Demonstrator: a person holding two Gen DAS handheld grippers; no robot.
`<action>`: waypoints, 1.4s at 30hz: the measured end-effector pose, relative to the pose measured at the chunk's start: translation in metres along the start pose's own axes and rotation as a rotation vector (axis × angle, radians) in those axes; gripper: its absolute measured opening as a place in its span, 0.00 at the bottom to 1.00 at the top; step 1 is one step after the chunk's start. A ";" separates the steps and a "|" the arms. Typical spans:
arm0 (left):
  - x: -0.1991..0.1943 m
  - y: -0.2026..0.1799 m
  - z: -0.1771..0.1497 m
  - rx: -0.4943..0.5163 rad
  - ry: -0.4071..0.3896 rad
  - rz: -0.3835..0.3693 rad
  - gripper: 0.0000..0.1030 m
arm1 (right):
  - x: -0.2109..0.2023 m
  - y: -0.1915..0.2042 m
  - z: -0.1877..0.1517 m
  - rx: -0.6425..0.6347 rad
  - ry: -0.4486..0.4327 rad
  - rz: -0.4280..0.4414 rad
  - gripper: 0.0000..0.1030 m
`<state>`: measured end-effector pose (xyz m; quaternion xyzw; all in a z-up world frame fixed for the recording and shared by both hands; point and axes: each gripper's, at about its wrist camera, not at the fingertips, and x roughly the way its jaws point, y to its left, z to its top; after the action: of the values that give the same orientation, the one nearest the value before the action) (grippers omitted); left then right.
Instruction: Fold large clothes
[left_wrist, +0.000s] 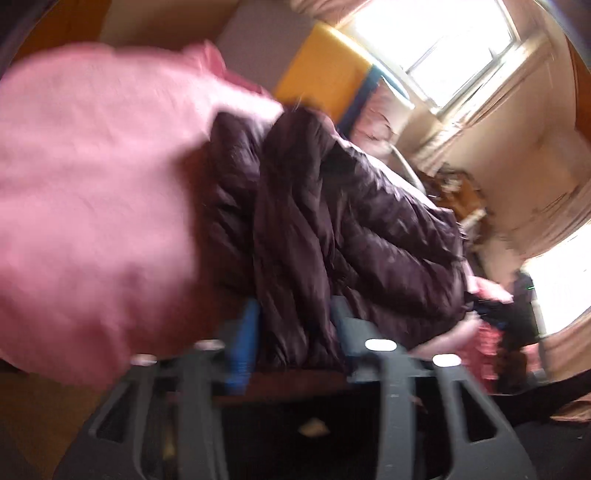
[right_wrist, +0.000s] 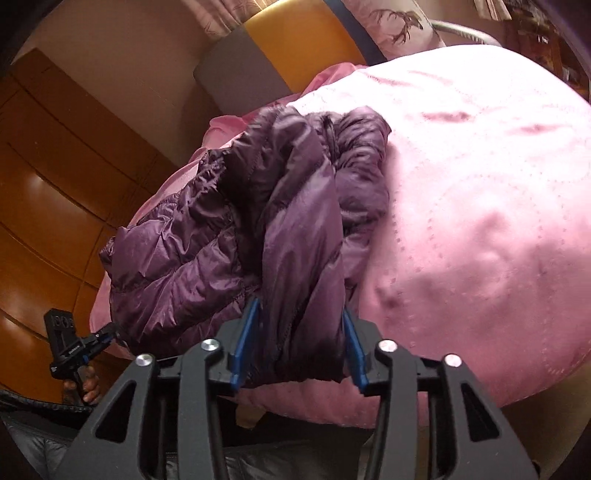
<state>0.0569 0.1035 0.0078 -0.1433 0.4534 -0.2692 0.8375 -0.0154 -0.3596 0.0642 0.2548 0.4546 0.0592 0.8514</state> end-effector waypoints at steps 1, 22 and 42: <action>-0.005 -0.003 0.004 0.022 -0.024 0.017 0.74 | -0.004 0.008 0.007 -0.038 -0.033 -0.019 0.60; 0.029 -0.023 0.056 0.214 -0.107 0.066 0.02 | 0.044 0.071 0.043 -0.462 -0.086 -0.293 0.09; 0.092 -0.003 0.221 0.065 -0.182 0.105 0.01 | 0.105 0.064 0.217 -0.205 -0.206 -0.287 0.08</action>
<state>0.2815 0.0473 0.0677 -0.1161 0.3736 -0.2253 0.8923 0.2277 -0.3522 0.1163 0.1042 0.3881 -0.0432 0.9147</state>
